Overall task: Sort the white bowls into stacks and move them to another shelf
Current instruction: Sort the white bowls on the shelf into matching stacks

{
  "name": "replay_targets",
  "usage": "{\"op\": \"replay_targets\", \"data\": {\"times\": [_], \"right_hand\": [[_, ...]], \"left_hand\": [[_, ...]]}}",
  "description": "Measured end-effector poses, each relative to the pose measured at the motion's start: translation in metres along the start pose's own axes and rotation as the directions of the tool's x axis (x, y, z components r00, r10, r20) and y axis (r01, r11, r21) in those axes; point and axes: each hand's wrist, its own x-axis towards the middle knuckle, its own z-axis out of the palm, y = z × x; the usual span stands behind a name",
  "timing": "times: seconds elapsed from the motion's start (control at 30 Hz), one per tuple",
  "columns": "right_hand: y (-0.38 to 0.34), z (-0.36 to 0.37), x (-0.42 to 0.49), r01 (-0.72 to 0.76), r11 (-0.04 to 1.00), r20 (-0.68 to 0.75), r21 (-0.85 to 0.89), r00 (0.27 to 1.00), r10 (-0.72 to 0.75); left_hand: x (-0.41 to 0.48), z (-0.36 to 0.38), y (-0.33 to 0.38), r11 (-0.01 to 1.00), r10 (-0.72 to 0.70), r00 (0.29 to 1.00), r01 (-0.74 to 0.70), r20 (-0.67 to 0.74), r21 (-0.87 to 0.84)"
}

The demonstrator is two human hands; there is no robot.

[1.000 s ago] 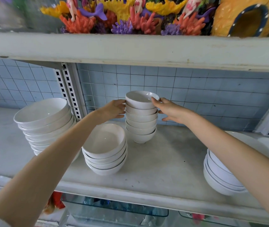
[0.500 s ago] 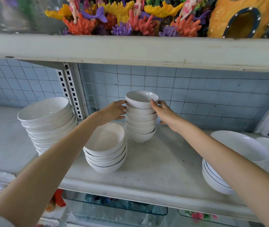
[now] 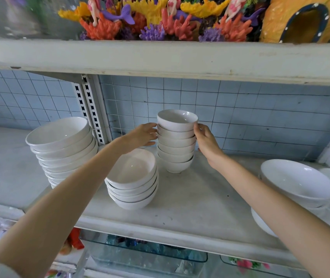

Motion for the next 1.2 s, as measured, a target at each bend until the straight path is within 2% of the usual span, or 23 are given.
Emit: {"op": "replay_targets", "data": {"times": [0.1, 0.23, 0.33, 0.4, 0.5, 0.6, 0.7, 0.8, 0.87, 0.97, 1.13, 1.2], "right_hand": [[0.005, 0.0, -0.001, -0.006, 0.999, -0.01, 0.036, 1.0, 0.007], [0.014, -0.001, -0.012, 0.027, 0.999, 0.016, -0.034, 1.0, -0.026], [0.022, -0.003, -0.025, 0.077, 0.993, 0.066, -0.092, 0.995, -0.071], [0.025, -0.003, -0.036, 0.136, 0.981, 0.071, -0.138, 0.989, -0.127], [0.027, 0.004, -0.057, 0.259, 0.945, 0.045, -0.2, 0.966, -0.255], [0.031, 0.016, -0.081, 0.326, 0.933, 0.073, -0.153, 0.945, -0.318], [0.04, 0.031, -0.1, 0.286, 0.952, 0.251, -0.104, 0.934, -0.254], [0.047, 0.047, -0.108, 0.258, 0.96, 0.463, -0.106, 0.867, -0.182], [0.047, 0.058, -0.108, 0.277, 0.957, 0.539, -0.08, 0.82, -0.192], [0.042, 0.07, -0.106, 0.298, 0.954, 0.574, -0.022, 0.785, -0.232], [0.045, 0.077, -0.098, 0.312, 0.95, 0.572, 0.013, 0.777, -0.263], [0.048, 0.078, -0.094, 0.298, 0.954, 0.582, 0.024, 0.772, -0.256]], "left_hand": [[-0.002, 0.001, 0.001, 0.999, -0.036, 0.999, 0.037, -0.034, 0.023], [-0.02, -0.008, 0.003, 0.933, 0.044, 0.996, -0.014, -0.077, 0.36], [-0.053, -0.011, -0.005, 0.805, 0.215, 0.969, -0.105, -0.121, 0.584], [-0.075, -0.011, -0.018, 0.743, 0.346, 0.921, -0.151, -0.181, 0.651], [-0.108, -0.005, -0.041, 0.794, 0.467, 0.825, -0.232, -0.32, 0.562], [-0.132, 0.0, -0.067, 0.861, 0.475, 0.774, -0.31, -0.419, 0.403], [-0.143, 0.0, -0.094, 0.914, 0.399, 0.798, -0.307, -0.452, 0.265], [-0.148, 0.003, -0.117, 0.929, 0.364, 0.837, -0.294, -0.409, 0.225], [-0.15, 0.007, -0.127, 0.934, 0.345, 0.862, -0.278, -0.372, 0.225], [-0.15, 0.016, -0.132, 0.938, 0.333, 0.885, -0.275, -0.325, 0.212], [-0.146, 0.017, -0.136, 0.96, 0.279, 0.914, -0.273, -0.295, 0.063], [-0.144, 0.015, -0.135, 0.961, 0.275, 0.929, -0.269, -0.249, 0.059]]}}
